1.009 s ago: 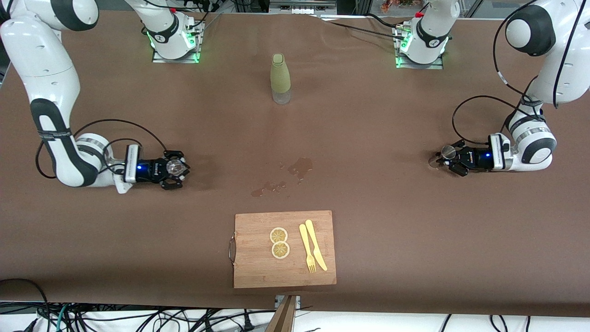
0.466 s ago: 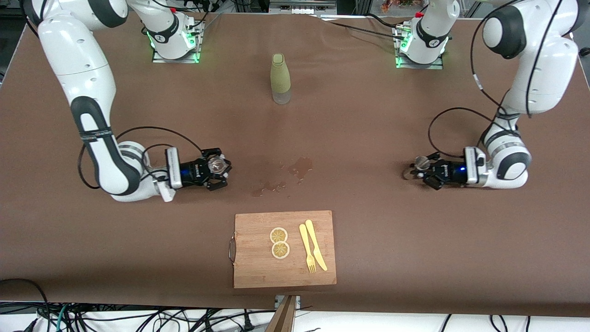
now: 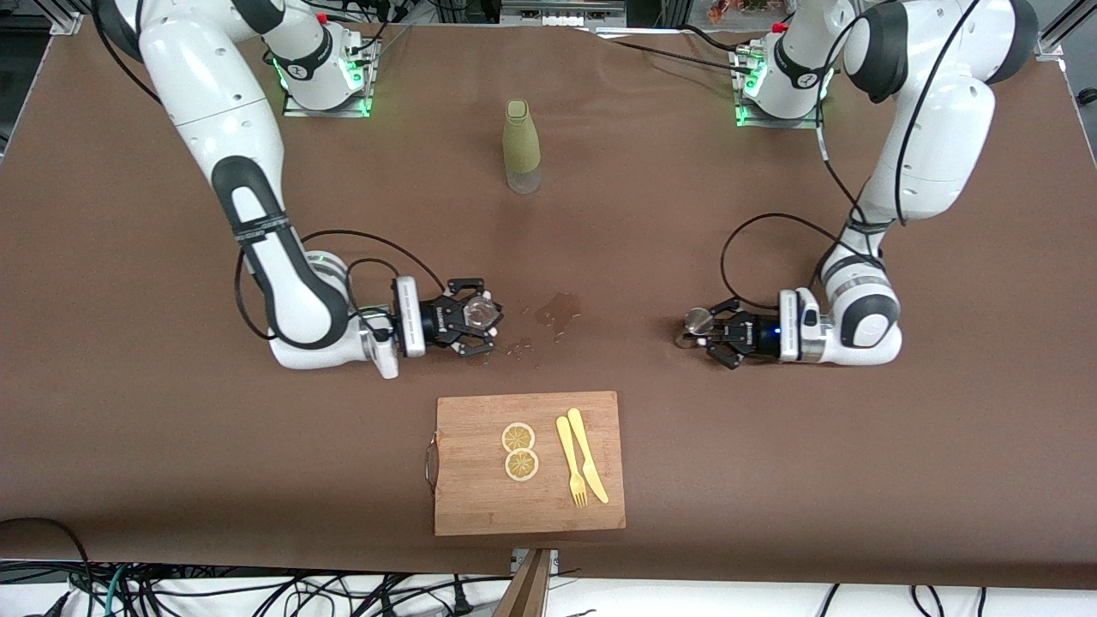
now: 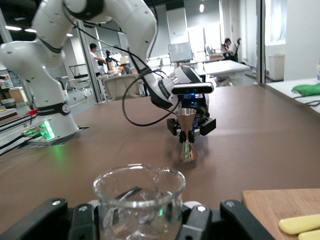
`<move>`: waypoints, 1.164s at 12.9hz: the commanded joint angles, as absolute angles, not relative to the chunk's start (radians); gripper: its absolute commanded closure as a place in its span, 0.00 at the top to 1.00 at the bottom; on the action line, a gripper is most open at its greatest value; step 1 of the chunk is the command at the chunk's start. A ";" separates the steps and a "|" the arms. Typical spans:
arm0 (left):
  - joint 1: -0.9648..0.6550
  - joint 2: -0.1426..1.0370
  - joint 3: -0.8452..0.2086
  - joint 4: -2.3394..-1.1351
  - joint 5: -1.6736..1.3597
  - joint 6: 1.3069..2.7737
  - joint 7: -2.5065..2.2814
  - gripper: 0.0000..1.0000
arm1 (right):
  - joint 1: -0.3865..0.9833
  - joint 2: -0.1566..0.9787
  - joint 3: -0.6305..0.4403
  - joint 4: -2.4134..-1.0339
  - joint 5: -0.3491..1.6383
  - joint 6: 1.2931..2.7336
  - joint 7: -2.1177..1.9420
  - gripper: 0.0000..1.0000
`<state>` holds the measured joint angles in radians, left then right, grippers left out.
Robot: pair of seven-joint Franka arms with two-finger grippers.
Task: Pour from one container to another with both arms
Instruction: 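Lift the beaker with the right gripper while the left gripper brings the jigger, then tilt the beaker with the right gripper over the jigger's cup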
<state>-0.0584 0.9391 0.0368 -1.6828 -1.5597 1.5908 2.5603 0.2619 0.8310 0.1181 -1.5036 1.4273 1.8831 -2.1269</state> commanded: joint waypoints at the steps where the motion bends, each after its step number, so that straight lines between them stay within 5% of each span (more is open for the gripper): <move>1: -0.089 0.943 -0.011 -1.652 -1.601 1.675 2.530 0.00 | 0.343 0.816 0.109 -1.457 1.428 2.006 -2.001 0.00; 8: -0.218 0.957 -0.046 -1.557 -1.600 1.845 2.367 0.00 | 0.455 0.816 0.106 -1.433 1.382 2.170 -1.862 0.00; 15: -0.271 0.988 -0.048 -1.509 -1.637 1.853 2.362 0.00 | 0.471 0.815 0.104 -1.425 1.178 2.186 -1.770 0.00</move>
<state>-0.2557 0.9709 -0.0520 -1.5407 -1.6091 1.8462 2.3639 0.4593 0.8207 0.1132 -1.4363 1.2174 2.1816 -1.8013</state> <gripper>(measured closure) 0.780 0.872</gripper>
